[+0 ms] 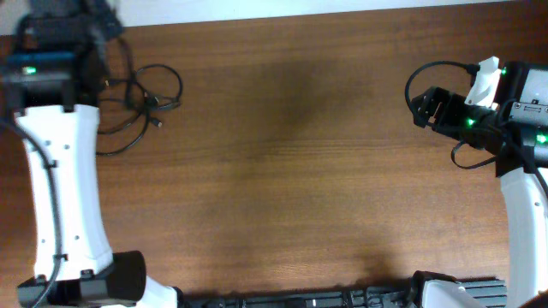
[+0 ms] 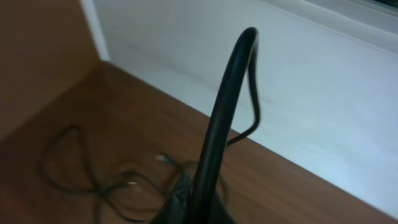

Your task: Untangle cables

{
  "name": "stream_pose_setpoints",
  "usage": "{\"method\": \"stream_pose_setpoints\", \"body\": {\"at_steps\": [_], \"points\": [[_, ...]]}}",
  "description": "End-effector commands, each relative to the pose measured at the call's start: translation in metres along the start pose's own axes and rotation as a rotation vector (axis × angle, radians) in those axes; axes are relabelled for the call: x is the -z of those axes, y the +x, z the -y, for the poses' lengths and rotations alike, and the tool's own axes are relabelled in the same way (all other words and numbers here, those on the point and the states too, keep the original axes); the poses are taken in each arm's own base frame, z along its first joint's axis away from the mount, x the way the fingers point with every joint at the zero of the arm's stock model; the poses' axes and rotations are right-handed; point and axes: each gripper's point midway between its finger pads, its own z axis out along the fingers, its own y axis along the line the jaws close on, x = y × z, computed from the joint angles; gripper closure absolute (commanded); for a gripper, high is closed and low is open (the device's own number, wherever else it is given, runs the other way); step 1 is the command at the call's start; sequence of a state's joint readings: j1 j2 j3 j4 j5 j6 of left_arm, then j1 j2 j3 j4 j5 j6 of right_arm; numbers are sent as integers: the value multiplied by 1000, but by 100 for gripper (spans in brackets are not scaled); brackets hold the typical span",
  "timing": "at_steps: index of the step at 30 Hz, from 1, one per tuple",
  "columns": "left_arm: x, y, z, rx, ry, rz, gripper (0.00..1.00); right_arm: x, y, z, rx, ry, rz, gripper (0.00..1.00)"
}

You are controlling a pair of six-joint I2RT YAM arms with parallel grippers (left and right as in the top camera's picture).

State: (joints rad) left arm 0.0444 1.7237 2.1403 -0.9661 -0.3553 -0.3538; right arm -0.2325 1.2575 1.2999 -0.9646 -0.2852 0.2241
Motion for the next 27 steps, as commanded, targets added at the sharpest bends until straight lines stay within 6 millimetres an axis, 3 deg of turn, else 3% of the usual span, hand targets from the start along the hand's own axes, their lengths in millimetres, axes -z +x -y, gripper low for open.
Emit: {"method": "stream_pose_setpoints", "body": {"at_steps": [1,6,11,13,14,16,20,27], "points": [[1,-23,-62,50,-134,45,100,10,-9,-2,16,4,38,1],[-4,-19,-114,86,-245,3,100,10,-9,-2,17,4,38,1],[-17,-14,-134,99,-292,-24,100,10,-9,-2,17,3,38,1],[-27,-5,-134,91,-301,-55,88,10,-9,-2,17,3,38,1],[-32,0,-135,87,-305,-72,77,10,-8,-2,17,3,37,1],[-40,8,-135,78,-313,-102,36,10,-9,-2,17,3,38,1],[-49,21,-137,64,-327,-155,0,10,-9,-2,17,3,38,1],[-48,29,-138,57,-327,-190,1,10,-9,-2,17,3,38,1]]}}
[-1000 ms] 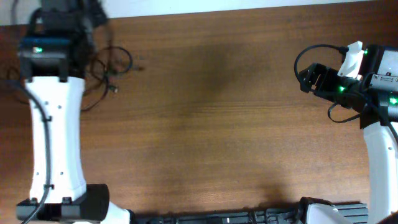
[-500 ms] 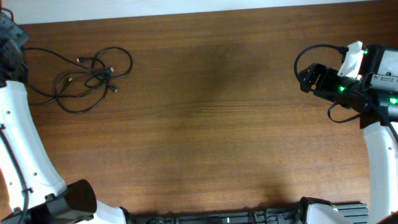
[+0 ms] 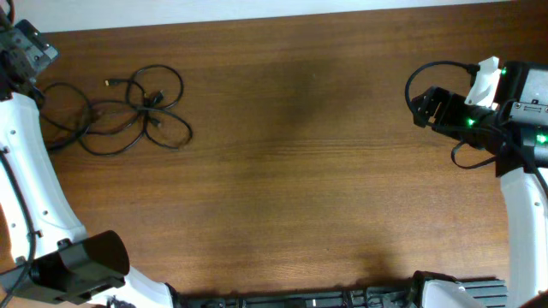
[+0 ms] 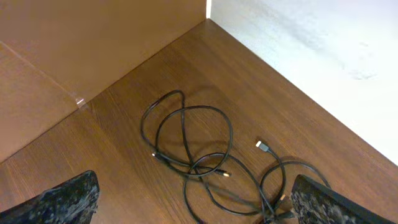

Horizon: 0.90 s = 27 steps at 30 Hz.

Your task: Untangle cables

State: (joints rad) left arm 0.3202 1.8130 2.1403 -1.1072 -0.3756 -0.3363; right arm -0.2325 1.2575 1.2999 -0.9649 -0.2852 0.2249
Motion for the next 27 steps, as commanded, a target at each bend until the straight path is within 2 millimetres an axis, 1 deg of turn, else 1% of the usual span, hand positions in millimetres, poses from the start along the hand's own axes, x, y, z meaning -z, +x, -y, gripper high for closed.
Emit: {"method": "stream_pose_setpoints", "body": {"at_steps": [1,5,13,27], "points": [[1,6,-1,-10,6,-31,1,10,-9,-2,18,3,38,1],[2,22,9,-24,71,-103,1,10,-9,-2,18,3,39,1],[4,40,3,-48,53,-175,1,8,-8,-1,16,5,33,1],[4,40,3,-48,52,-177,1,8,-8,-1,16,5,33,1]]}}
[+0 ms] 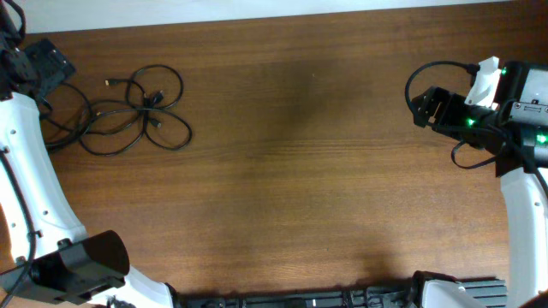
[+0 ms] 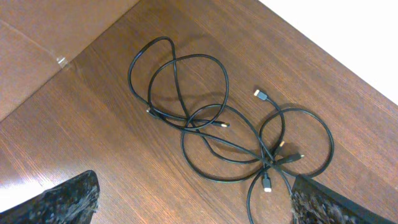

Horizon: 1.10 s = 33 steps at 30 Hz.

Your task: Untangle cables

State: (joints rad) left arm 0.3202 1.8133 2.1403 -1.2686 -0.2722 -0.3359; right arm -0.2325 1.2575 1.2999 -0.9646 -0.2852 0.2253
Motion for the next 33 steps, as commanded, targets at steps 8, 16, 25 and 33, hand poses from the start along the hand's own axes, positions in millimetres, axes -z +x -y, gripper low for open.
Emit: {"method": "stream_pose_setpoints", "body": {"at_steps": [8,16,25,33], "points": [[1,-1,0,3,6,2,1,8,-8,-1,16,5,32,1],[-1,-1,0,1,3,-2,1,8,-8,-1,16,5,32,1],[0,2,4,1,28,-13,1,8,-8,-1,16,5,32,1],[23,-12,54,-12,237,68,1,8,-8,-1,16,5,32,1]]}}
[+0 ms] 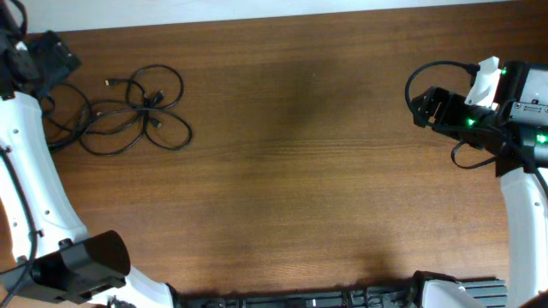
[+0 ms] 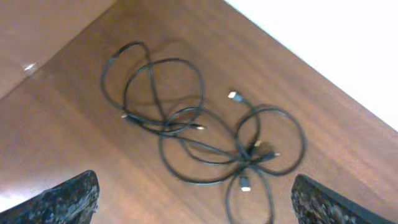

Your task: Untangle cables

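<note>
A tangle of thin black cables (image 1: pixel 128 111) with small light plugs lies on the brown table near its far left corner. In the left wrist view the same cables (image 2: pixel 199 137) lie below and ahead of the camera as overlapping loops. My left gripper (image 1: pixel 50 53) hovers left of the tangle by the far edge, open and holding nothing (image 2: pixel 199 208). Its two dark fingertips (image 2: pixel 68 199) show at the bottom corners, far apart. My right gripper (image 1: pixel 425 104) is at the far right, away from the cables, and its jaws cannot be made out.
The table's far edge (image 2: pixel 323 68) meets a white surface just behind the cables. A brown wall or panel (image 2: pixel 37 37) borders the table at the left. A black cable loop (image 1: pixel 437 73) belongs to the right arm.
My left gripper has shifted slightly toward the far edge, and the cables sit a little higher and further left in its view. The tangle itself and the right arm have not moved.
At first my left arm lay across the left side of the tangle and a black cable stood close before the wrist camera. Then the arm was at the table's left edge, gripper open, cables lying spread out. Since then only small shifts of the left gripper.
</note>
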{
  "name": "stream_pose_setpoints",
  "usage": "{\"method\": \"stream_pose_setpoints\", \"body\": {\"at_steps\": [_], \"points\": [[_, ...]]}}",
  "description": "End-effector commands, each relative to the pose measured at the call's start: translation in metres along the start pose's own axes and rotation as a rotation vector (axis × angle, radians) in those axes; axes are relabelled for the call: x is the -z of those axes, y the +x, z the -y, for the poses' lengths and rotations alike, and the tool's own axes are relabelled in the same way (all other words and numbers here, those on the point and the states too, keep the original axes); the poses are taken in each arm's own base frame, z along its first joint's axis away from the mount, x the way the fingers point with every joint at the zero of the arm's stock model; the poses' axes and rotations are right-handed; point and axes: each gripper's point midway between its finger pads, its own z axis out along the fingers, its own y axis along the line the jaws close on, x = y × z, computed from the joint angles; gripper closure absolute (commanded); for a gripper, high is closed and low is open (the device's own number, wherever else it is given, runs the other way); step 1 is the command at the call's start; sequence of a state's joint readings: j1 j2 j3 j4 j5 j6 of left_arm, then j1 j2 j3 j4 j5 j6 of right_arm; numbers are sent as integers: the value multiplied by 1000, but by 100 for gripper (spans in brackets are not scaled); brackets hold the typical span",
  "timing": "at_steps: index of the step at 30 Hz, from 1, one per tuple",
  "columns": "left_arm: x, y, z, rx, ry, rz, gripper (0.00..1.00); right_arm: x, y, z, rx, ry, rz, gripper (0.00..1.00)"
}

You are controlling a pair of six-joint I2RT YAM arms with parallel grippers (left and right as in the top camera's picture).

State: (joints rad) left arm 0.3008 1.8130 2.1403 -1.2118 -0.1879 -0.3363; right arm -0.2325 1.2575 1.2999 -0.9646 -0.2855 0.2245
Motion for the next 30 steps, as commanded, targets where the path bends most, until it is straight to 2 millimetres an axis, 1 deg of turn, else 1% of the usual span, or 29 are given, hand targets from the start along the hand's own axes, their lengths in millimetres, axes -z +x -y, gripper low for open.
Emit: {"method": "stream_pose_setpoints", "body": {"at_steps": [1,3,5,6,8,10,11,13,14,17,20,21,26,30], "points": [[22,-11,39,-15,169,68,1,8,-8,-1,15,5,33,1],[35,-19,61,-31,249,131,1,8,-8,-1,15,5,33,1],[47,-25,85,-106,335,207,1,8,-8,-1,16,5,33,1],[53,-27,98,-159,379,252,1,8,-8,-1,15,5,33,1],[69,-25,127,-313,486,361,1,8,-8,-1,15,5,33,1],[84,-11,151,-493,581,461,1,8,-8,-1,15,5,33,1],[89,0,162,-586,623,507,1,8,-8,-1,15,5,33,1],[100,31,177,-773,698,613,1,8,-8,-1,15,5,33,1],[102,43,178,-809,712,656,1,8,-8,-1,16,5,33,1],[106,69,172,-807,734,761,1,8,-8,-1,15,5,33,1],[112,94,159,-794,748,874,1,8,-8,-1,16,5,33,1],[120,108,150,-781,755,959,1,8,-8,-1,15,5,33,1],[139,138,121,-740,756,1144,1,8,-8,-1,15,5,33,2],[145,159,105,-728,757,1177,1,8,-8,-1,15,5,33,1]]}}
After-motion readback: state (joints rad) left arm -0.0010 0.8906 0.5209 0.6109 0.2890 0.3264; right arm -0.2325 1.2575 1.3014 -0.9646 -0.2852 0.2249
